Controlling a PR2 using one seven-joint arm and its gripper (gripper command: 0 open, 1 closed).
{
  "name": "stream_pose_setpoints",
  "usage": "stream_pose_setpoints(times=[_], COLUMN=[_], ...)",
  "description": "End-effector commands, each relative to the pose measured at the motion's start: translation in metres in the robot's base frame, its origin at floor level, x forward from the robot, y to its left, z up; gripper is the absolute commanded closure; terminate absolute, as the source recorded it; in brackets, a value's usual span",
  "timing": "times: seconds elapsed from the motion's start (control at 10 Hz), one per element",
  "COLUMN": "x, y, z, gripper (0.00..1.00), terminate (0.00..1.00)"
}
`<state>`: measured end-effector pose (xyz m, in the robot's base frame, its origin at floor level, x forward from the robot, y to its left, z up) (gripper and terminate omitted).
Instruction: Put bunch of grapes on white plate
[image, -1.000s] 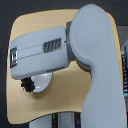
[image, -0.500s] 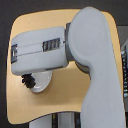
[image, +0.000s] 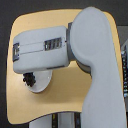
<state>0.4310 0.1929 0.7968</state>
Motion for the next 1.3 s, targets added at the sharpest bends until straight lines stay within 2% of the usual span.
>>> stream_pose_setpoints(times=[0.0, 0.6, 0.7, 1.1, 1.2], x=[0.006, 0.014, 0.016, 0.024, 0.037], y=[-0.016, -0.024, -0.026, -0.031, -0.039], z=[-0.003, -0.003, -0.003, 0.005, 0.019], gripper=[1.00, 1.00, 0.00, 0.00, 0.00], terminate=[0.00, 0.00, 0.00, 0.00, 0.00])
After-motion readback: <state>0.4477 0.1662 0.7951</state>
